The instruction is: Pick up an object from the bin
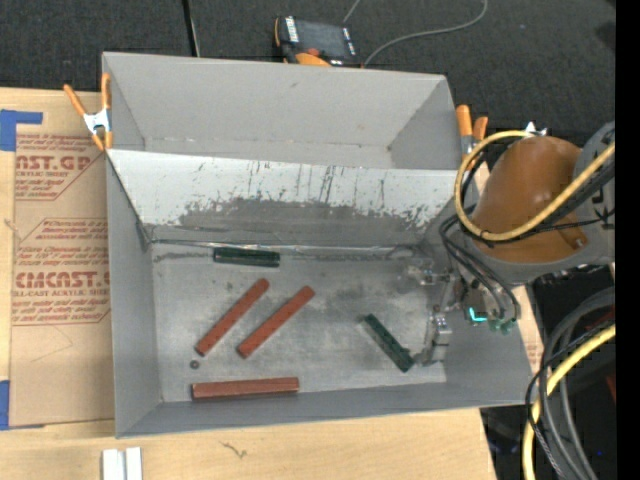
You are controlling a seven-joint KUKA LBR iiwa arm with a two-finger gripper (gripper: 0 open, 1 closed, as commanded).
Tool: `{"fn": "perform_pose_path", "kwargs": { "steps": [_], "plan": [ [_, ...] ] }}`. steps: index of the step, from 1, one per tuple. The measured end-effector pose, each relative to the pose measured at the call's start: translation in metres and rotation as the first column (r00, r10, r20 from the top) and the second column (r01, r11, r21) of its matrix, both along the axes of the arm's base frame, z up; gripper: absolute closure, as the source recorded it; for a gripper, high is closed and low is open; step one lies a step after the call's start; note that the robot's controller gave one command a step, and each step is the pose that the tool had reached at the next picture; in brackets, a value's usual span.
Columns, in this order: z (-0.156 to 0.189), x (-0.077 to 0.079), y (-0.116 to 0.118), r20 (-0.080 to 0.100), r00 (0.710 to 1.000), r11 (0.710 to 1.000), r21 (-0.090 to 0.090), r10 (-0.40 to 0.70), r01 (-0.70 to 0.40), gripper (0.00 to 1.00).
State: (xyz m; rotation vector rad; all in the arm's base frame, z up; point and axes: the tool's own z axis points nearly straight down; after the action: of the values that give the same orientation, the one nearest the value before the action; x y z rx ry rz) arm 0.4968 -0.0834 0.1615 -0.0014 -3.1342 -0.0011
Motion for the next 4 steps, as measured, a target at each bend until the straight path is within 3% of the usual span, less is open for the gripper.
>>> {"fn": "perform_pose_path", "kwargs": {
  "steps": [1,2,3,4],
  "plan": [
    [-0.096,-0.010,-0.009,0.005,1.000,1.000,0.000,-0.005,0.005,0.00],
    [-0.061,-0.001,0.022,0.010,0.996,0.996,0.001,-0.092,0.092,0.00],
    [-0.093,0.041,-0.021,0.008,0.973,0.973,-0.001,-0.233,0.233,0.00],
    [-0.092,0.041,-0.021,0.008,0.973,0.973,-0.001,-0.231,0.231,1.00]
  ]
}}
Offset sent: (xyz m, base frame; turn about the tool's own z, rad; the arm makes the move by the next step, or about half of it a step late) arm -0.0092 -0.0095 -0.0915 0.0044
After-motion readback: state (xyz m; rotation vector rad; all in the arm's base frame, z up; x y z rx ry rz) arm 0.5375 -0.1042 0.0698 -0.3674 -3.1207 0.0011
